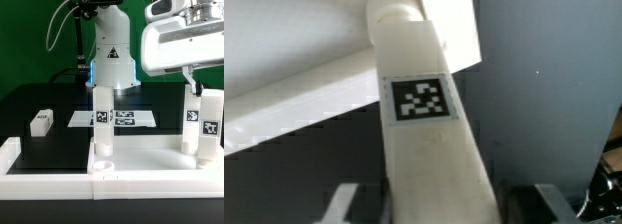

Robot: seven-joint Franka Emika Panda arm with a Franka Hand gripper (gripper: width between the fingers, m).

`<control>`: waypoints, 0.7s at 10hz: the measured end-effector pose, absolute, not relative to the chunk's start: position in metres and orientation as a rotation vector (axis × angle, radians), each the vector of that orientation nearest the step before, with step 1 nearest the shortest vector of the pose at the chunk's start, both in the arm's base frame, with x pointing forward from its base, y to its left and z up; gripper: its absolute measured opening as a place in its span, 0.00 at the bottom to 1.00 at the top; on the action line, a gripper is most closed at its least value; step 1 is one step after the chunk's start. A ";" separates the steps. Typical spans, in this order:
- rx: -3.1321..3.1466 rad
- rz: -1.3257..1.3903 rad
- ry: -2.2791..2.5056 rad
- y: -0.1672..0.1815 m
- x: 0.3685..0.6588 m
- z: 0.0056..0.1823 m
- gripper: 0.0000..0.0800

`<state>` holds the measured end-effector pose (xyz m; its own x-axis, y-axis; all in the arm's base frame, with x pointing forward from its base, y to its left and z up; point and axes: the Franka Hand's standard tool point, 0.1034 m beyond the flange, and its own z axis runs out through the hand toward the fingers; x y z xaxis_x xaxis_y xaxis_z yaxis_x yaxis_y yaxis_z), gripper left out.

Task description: Assemble desk

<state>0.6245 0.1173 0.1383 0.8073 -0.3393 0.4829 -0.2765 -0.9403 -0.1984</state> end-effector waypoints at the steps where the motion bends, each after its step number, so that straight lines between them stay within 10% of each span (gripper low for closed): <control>1: -2.865 -0.813 0.508 0.119 0.622 0.138 0.36; 7: -2.779 -0.903 0.686 0.119 0.612 0.135 0.36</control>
Offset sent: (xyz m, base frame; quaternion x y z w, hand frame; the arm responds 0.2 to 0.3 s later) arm -0.0138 0.0116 -0.0130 -0.0016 0.0021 0.0351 0.9994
